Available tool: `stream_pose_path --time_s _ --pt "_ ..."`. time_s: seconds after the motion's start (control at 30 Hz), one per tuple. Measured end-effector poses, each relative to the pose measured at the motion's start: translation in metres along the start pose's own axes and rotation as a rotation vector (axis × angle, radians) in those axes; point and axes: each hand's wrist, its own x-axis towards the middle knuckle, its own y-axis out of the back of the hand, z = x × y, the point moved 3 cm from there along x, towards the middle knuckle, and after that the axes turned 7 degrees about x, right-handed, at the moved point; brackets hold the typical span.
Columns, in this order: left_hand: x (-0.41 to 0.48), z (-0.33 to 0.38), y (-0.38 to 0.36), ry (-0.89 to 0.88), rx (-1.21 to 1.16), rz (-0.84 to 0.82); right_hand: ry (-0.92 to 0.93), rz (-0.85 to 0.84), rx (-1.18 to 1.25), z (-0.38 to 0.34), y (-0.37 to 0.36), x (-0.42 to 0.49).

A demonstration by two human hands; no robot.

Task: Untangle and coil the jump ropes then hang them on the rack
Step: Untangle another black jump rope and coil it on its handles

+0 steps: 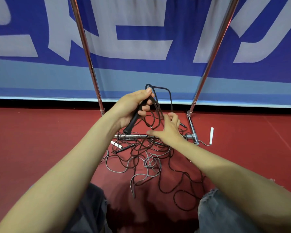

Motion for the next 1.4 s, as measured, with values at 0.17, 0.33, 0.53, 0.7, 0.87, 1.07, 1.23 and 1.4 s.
stream_pose_path --time_s 0.17,0.33,0.53,0.7,0.87,1.07,1.23,1.4 --pt "0.001 -0.006 0.003 0.097 -0.046 -0.025 0.026 -0.063 -0.069 0.012 -0.007 0.002" --pt "0.001 -0.02 0.044 0.18 0.933 0.259 -0.132 -0.199 0.185 0.004 0.031 0.015" --pt "0.007 -0.055 0.036 0.199 0.702 0.309 -0.149 -0.218 0.551 -0.017 0.071 0.017" --pt "0.005 -0.072 0.008 0.134 0.762 -0.039 -0.158 -0.195 0.663 -0.028 0.088 0.021" --pt "0.007 -0.077 -0.002 0.085 0.819 -0.191 -0.213 -0.235 0.739 -0.025 0.089 0.022" --pt "0.013 -0.044 0.02 -0.119 0.522 0.293 -0.241 -0.055 0.598 -0.017 0.101 0.031" --pt "0.01 -0.028 0.025 -0.105 0.285 0.34 -0.347 -0.183 0.172 -0.003 0.093 0.026" --pt "0.012 -0.034 0.012 -0.062 0.276 0.304 -0.115 -0.37 -0.383 -0.011 0.072 0.014"
